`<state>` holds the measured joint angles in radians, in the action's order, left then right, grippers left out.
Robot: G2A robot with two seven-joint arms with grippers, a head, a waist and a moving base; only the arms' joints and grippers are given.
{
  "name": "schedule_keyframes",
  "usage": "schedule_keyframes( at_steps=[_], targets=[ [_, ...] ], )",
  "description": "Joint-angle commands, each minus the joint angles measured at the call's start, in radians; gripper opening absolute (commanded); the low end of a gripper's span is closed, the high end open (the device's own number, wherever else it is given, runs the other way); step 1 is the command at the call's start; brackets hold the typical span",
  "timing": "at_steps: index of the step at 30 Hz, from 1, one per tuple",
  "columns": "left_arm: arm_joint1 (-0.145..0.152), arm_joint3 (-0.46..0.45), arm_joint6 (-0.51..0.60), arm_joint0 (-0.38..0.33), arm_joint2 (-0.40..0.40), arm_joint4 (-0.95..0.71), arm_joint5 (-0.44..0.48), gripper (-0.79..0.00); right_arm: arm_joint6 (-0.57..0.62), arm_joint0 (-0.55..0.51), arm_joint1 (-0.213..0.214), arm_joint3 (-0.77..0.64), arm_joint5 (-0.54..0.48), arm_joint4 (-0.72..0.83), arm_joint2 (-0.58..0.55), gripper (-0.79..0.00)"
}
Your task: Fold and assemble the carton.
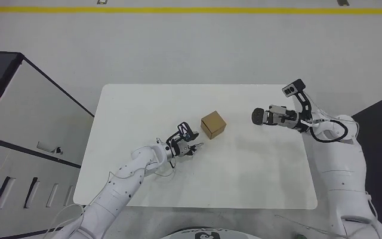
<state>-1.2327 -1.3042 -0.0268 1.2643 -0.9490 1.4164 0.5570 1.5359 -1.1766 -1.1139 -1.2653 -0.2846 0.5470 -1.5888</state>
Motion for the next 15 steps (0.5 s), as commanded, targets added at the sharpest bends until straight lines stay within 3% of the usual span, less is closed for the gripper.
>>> schedule_keyframes(
  at_steps=[1, 6, 15],
  targets=[
    [0.0, -0.003, -0.03, 0.004, -0.003, -0.022, 0.008, 0.0, 0.0, 0.0, 0.0, 0.0, 0.0, 0.0, 0.0, 0.0],
    [-0.021, 0.048, -0.072, -0.025, 0.038, -0.068, -0.031, 0.0, 0.0, 0.0, 0.0, 0.0, 0.0, 0.0, 0.0, 0.0],
    [-0.023, 0.047, -0.103, -0.016, 0.039, -0.08, -0.046, 0.0, 0.0, 0.0, 0.0, 0.0, 0.0, 0.0, 0.0, 0.0]
  ],
)
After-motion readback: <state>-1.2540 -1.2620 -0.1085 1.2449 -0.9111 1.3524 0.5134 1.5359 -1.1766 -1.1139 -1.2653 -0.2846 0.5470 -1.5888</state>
